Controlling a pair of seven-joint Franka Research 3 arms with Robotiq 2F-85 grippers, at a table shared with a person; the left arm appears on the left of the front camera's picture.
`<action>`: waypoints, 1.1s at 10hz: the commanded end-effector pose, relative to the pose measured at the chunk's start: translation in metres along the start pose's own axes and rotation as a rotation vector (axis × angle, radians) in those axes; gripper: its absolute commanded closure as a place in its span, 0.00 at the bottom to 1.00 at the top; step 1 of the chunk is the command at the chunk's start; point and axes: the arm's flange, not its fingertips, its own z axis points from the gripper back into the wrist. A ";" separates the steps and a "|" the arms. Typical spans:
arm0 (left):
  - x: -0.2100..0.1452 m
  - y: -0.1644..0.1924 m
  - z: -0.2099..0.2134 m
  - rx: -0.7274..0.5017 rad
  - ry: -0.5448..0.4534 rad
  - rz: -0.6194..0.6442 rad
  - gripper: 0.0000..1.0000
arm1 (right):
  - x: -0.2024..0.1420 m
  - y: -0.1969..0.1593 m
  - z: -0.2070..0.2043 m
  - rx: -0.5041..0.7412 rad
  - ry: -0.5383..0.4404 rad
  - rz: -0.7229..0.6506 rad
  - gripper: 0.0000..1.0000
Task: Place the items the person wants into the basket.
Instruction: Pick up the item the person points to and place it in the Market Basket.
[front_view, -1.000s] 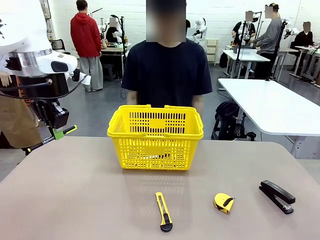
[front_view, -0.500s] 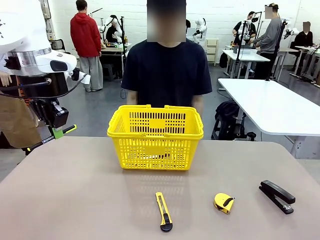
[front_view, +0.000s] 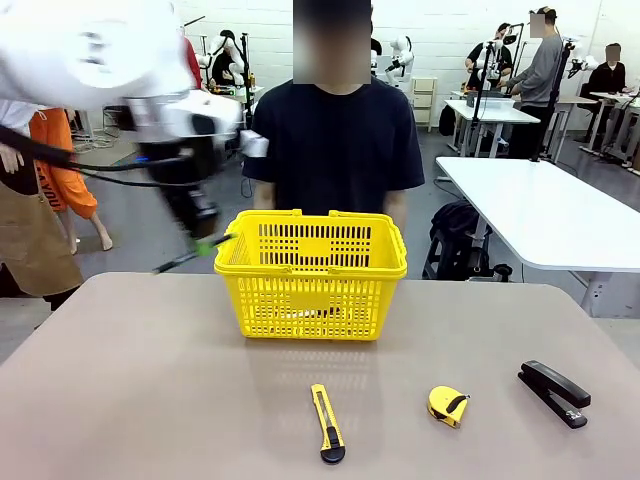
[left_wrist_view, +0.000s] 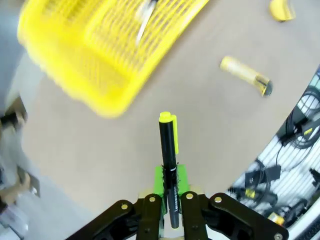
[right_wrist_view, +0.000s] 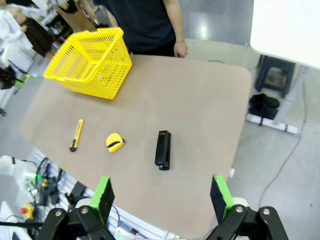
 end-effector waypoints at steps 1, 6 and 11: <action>0.067 0.009 -0.013 0.044 -0.013 -0.159 0.89 | -0.001 0.000 -0.001 0.016 -0.004 0.009 0.00; 0.157 0.023 -0.046 0.057 0.086 -0.500 0.89 | -0.001 0.000 -0.001 0.016 -0.004 0.009 0.00; 0.157 0.030 -0.078 -0.038 0.150 -0.609 0.89 | -0.001 0.000 -0.001 0.016 -0.004 0.009 0.00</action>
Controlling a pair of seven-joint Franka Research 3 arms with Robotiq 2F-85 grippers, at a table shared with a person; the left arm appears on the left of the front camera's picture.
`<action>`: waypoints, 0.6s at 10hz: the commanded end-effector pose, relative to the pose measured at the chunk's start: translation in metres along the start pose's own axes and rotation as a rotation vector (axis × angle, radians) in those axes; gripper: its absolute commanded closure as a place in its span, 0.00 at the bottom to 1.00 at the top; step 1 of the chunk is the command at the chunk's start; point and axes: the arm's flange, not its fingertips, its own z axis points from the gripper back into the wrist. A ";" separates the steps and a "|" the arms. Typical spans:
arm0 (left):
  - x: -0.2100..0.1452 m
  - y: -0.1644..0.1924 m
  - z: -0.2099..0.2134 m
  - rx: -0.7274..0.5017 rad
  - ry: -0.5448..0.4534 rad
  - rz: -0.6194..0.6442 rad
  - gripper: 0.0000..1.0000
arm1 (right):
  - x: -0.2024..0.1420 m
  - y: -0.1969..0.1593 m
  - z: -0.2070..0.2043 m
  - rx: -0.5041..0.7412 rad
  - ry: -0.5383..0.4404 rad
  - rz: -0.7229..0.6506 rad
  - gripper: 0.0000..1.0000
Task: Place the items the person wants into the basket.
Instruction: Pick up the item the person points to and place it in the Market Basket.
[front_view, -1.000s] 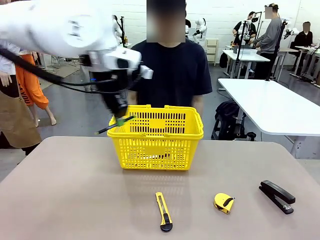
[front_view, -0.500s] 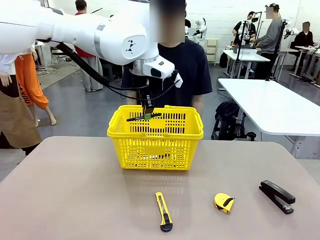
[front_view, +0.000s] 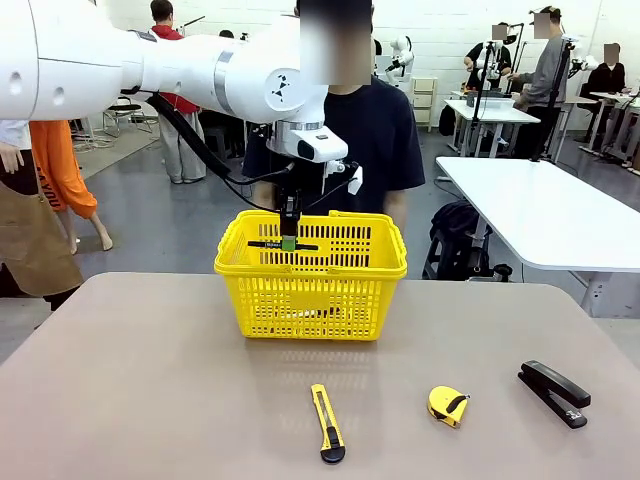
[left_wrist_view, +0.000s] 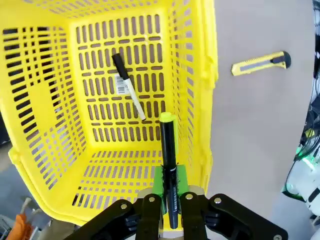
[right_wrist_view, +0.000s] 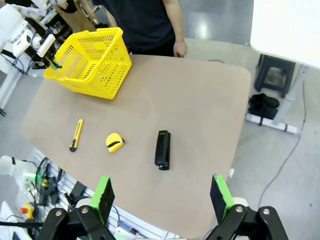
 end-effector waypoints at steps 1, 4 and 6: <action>0.001 -0.001 0.003 0.043 -0.024 0.072 0.89 | 0.000 0.000 -0.001 0.017 -0.004 0.010 0.00; 0.001 -0.001 0.003 0.043 -0.024 0.072 0.89 | 0.000 0.000 -0.001 0.017 -0.004 0.010 0.00; 0.002 0.003 0.003 0.028 -0.023 0.059 0.89 | 0.000 0.000 -0.001 0.017 -0.004 0.010 0.00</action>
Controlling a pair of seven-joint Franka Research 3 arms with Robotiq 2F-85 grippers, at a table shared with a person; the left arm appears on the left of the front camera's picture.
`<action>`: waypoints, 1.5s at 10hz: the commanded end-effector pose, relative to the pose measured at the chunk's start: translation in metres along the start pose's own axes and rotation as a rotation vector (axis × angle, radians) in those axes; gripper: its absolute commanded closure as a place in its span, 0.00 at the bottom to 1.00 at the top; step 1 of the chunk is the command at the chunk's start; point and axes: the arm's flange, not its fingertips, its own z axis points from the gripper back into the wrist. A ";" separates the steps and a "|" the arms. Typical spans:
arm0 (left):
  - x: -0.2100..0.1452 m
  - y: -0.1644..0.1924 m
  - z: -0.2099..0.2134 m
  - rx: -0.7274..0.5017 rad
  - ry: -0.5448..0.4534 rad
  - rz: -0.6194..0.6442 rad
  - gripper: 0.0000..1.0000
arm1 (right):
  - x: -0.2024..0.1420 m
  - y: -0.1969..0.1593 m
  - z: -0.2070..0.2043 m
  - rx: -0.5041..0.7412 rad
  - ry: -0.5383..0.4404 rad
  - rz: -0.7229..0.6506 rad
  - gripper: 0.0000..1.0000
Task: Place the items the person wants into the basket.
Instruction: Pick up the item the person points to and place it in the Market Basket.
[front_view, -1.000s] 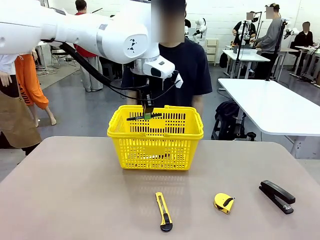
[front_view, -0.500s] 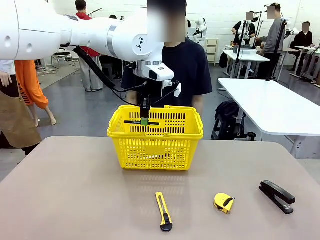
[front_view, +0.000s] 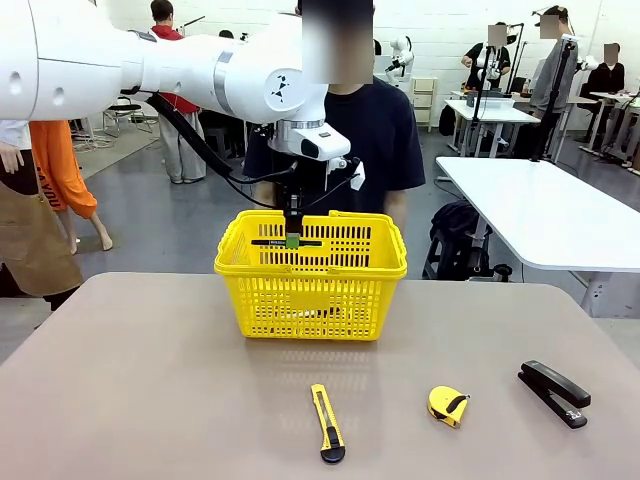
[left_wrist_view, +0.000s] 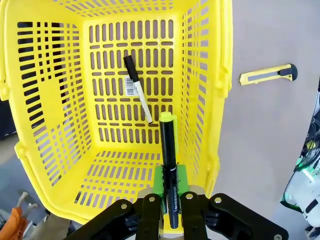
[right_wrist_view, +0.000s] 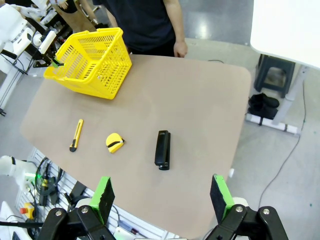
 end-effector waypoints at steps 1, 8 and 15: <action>0.007 0.028 -0.010 -0.065 0.053 -0.009 0.89 | 0.000 0.000 -0.001 0.017 -0.004 0.010 0.00; 0.021 0.064 -0.070 -0.187 0.009 -0.039 0.89 | 0.000 0.000 -0.001 0.017 -0.004 0.010 0.00; 0.030 0.058 -0.086 -0.146 -0.016 -0.035 0.89 | 0.000 0.000 -0.001 0.017 -0.004 0.010 0.00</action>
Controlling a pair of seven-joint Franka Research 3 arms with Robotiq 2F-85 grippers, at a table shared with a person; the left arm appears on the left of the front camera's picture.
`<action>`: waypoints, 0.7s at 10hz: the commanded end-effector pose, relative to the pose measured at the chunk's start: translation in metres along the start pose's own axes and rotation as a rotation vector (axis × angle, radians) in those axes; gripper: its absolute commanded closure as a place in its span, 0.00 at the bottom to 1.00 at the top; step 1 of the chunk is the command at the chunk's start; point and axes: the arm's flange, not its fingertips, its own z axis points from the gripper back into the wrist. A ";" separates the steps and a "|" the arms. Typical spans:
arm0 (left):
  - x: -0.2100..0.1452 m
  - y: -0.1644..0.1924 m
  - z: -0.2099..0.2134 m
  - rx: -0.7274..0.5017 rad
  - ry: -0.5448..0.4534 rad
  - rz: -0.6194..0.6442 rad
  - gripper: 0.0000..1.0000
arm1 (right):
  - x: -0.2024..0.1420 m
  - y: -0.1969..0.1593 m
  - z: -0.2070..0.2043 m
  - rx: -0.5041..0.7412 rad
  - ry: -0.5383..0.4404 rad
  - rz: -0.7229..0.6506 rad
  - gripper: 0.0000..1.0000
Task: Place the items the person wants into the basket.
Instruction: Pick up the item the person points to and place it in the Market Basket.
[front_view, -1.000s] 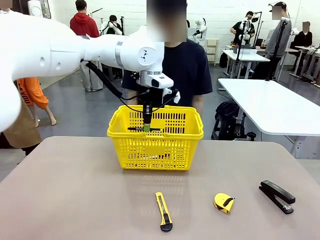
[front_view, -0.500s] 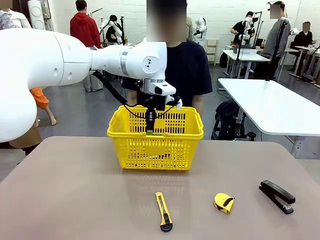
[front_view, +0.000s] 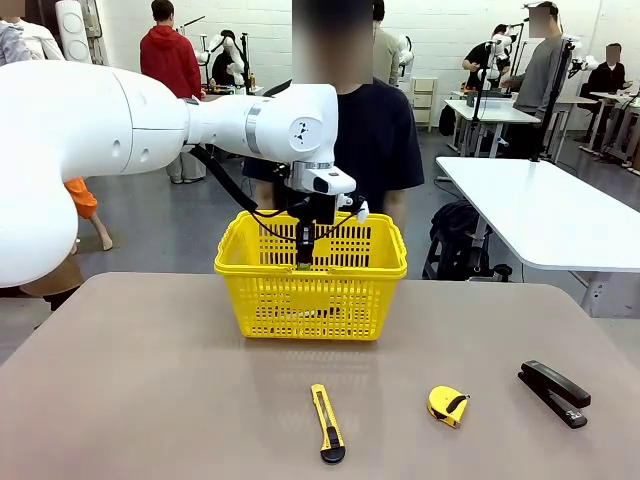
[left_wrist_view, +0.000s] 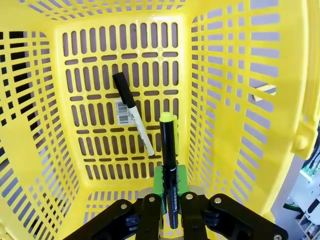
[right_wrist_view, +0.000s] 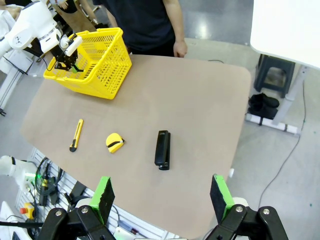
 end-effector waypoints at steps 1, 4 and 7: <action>0.004 0.004 0.002 0.022 -0.025 -0.003 0.89 | 0.000 0.000 -0.001 0.017 -0.004 0.010 0.00; 0.004 0.003 0.005 0.068 -0.054 0.001 0.37 | 0.000 0.000 -0.001 0.017 -0.004 0.010 0.00; 0.003 0.003 0.004 0.069 -0.051 0.001 0.00 | 0.000 0.000 -0.001 0.017 -0.004 0.010 0.00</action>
